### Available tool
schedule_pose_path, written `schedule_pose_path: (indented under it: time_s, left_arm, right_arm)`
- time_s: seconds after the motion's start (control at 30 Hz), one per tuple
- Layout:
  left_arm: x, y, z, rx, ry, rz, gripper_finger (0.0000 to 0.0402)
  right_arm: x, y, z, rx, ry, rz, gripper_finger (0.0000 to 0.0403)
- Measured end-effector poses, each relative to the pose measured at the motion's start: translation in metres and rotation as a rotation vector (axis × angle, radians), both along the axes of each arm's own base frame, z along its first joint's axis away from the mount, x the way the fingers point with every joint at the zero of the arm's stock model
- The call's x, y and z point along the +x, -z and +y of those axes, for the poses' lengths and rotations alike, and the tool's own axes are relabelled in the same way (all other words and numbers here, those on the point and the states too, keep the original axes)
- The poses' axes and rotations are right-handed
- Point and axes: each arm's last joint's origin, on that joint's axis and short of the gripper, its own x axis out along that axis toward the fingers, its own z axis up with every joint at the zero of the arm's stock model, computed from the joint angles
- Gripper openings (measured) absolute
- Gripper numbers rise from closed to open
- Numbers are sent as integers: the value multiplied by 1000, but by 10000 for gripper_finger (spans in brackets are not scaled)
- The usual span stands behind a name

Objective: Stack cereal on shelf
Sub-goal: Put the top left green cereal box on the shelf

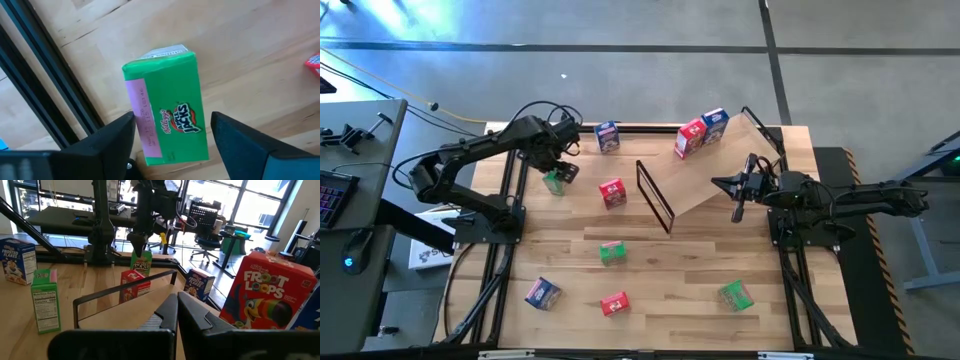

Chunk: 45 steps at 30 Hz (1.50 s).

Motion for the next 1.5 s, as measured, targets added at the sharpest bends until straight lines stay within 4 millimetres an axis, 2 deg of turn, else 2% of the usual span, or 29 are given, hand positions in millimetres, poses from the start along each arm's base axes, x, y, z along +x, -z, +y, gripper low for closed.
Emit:
schedule_pose_path:
  time_s: [0.53, 1.07, 1.5]
  left_arm:
    - [3, 0, 2, 27, 51, -24, 218]
    - [4, 0, 3, 33, 52, -28, 213]
    - [3, -1, 3, 32, 90, -23, 173]
  right_arm:
    - [0, 1, 1, 1, -26, 5, 0]
    - [0, 1, 1, 1, -26, 6, 0]
    - [0, 1, 1, 1, -26, 15, 0]
